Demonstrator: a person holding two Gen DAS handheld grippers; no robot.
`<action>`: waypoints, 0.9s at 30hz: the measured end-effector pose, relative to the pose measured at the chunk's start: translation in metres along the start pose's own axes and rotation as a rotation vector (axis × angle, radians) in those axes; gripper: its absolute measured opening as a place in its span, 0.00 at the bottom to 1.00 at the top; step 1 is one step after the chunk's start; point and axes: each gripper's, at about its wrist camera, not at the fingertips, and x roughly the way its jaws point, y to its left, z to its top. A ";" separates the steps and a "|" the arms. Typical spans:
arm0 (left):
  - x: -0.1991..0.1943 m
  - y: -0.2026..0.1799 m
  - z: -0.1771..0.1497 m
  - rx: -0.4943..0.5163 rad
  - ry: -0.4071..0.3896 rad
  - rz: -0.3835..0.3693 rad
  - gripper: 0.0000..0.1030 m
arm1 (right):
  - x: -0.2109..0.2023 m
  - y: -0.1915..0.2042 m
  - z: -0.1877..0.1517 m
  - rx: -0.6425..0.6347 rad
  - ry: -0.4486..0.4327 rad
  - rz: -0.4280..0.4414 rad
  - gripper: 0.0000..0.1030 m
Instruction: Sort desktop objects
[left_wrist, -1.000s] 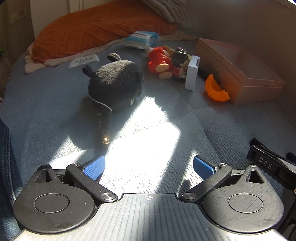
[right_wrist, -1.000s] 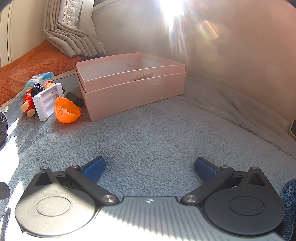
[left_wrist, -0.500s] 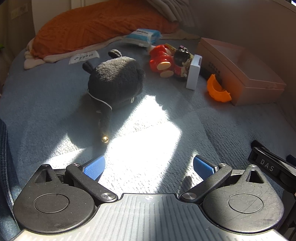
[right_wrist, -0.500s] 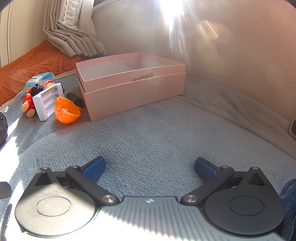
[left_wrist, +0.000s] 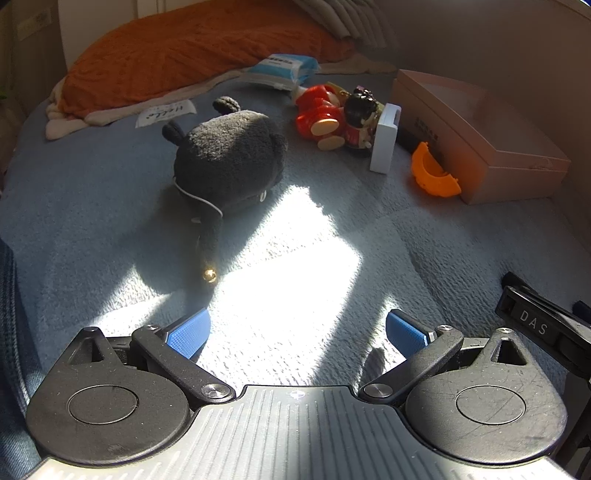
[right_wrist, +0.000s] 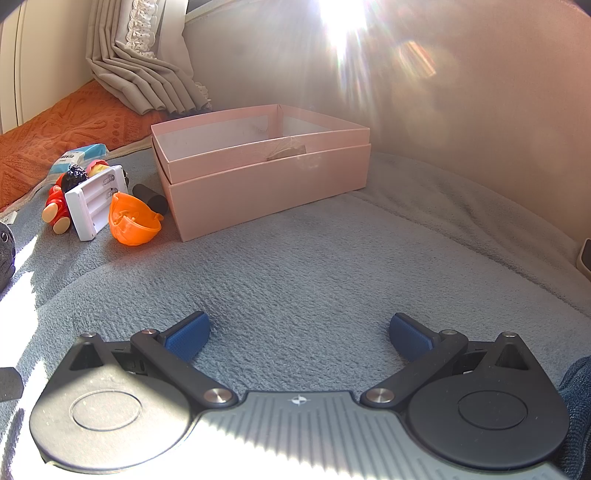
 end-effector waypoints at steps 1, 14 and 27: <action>0.000 -0.001 0.000 0.004 0.000 0.001 1.00 | 0.000 0.000 0.000 0.000 0.000 0.000 1.00; -0.001 0.005 -0.002 0.022 0.002 0.028 1.00 | 0.000 0.003 -0.001 -0.012 -0.002 -0.009 1.00; -0.002 0.003 -0.003 0.037 -0.004 0.028 1.00 | 0.000 0.010 0.001 -0.032 0.002 -0.032 1.00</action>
